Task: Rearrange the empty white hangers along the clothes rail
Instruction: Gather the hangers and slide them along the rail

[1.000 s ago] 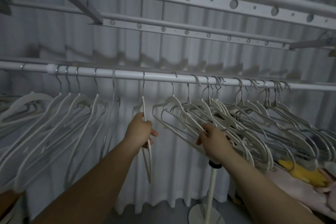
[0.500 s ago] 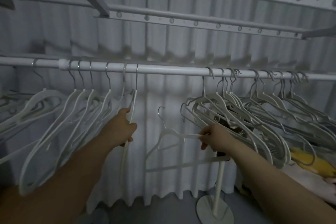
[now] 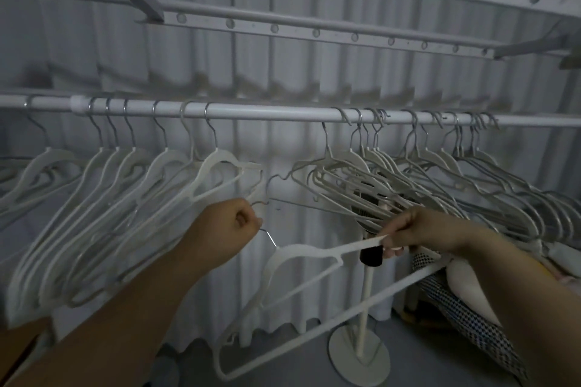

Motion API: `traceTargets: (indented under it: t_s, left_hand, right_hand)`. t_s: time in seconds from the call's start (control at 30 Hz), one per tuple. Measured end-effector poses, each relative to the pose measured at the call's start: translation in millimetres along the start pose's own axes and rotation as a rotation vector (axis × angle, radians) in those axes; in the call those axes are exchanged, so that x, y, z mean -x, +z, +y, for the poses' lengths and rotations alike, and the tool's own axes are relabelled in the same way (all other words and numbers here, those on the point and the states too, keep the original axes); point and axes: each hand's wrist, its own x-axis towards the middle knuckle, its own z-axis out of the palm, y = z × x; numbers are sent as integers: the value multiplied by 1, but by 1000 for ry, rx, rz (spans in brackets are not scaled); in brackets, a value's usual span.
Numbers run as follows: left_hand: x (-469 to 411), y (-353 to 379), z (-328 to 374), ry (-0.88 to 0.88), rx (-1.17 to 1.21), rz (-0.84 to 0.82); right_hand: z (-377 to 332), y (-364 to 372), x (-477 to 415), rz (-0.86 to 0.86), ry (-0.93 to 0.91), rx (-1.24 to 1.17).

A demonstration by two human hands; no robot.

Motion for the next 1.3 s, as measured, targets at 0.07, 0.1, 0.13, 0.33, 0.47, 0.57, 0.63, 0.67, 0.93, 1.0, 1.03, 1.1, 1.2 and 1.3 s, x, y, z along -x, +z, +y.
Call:
traceTargets:
  t_s: [0.07, 0.1, 0.13, 0.33, 0.47, 0.57, 0.63, 0.67, 0.93, 1.0, 1.03, 1.1, 1.2, 1.3]
  left_hand:
    - [4, 3, -9, -70, -37, -4]
    - [6, 4, -14, -102, -32, -30]
    - [8, 4, -16, -136, -20, -79]
    - [27, 8, -9, -188, 199, -535]
    - [28, -3, -3, -185, 178, -444]
    - [28, -16, -1, -216, 227, -415]
    - [26, -24, 2, -231, 261, -393]
    - [26, -28, 3, -236, 276, -381]
    - [19, -50, 3, -309, 211, -292]
    - [15, -51, 1, -337, 168, -267]
    - [12, -51, -1, -355, 149, -251]
    - [5, -50, -5, -389, 117, -209]
    - [-11, -46, -7, -392, 34, -135]
    - [-26, -43, -4, -426, -62, -107]
  right_hand:
    - [4, -7, 10, 2, -10, -65]
    - [8, -11, 13, -13, -25, -107]
    - [9, -13, 17, -18, -31, -148]
    - [14, -14, 22, 43, -84, -250]
    - [6, -8, 22, 184, -53, -261]
    - [-8, 0, 20, 359, -35, -318]
    - [-10, 5, 11, 513, -47, -258]
    - [-13, 7, 7, 611, -77, -207]
    - [-15, 15, -28, 1074, -47, 519]
    - [-12, 17, -32, 972, 101, 522]
    - [-11, 17, -33, 938, 149, 514]
    - [-10, 18, -35, 902, 223, 514]
    - [-7, 17, -39, 890, 284, 587]
    - [-7, 19, -38, 877, 207, 548]
